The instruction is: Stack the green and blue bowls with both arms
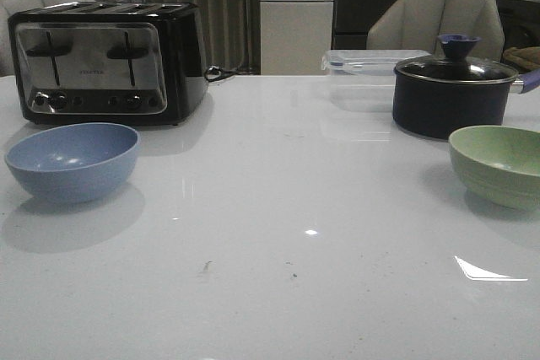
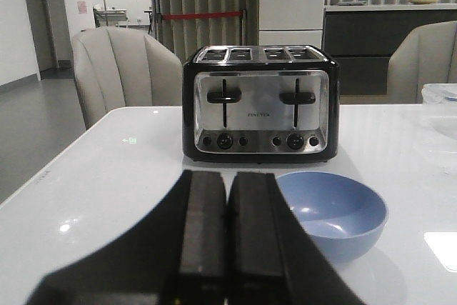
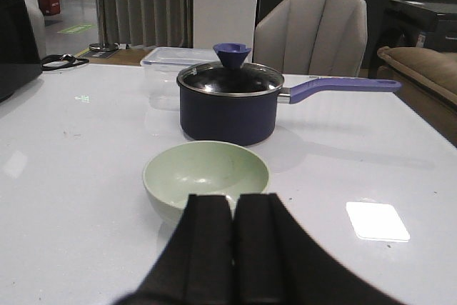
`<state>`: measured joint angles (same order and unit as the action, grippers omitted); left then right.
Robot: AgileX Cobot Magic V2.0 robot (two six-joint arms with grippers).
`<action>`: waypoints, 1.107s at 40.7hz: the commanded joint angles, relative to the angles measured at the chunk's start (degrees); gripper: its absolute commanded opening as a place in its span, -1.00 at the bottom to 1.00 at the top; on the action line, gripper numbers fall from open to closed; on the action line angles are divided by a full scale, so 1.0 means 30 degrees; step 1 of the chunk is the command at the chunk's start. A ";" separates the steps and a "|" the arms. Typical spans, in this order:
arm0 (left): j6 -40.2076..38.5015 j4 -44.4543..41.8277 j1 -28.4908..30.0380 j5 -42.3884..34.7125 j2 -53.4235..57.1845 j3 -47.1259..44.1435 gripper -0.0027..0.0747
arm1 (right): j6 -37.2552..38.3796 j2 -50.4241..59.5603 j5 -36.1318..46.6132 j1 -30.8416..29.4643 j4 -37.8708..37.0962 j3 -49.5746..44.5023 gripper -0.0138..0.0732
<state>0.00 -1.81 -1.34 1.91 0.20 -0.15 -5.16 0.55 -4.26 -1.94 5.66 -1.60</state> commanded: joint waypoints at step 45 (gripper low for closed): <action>-0.0143 -0.0016 0.0029 -0.3399 0.0391 0.0595 -0.69 | -0.0180 0.0382 0.1043 -0.0087 0.0103 0.1344 -0.46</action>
<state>0.00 -1.81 -1.34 -0.71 0.20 -0.15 -5.16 0.55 -4.17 -1.94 5.66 -1.35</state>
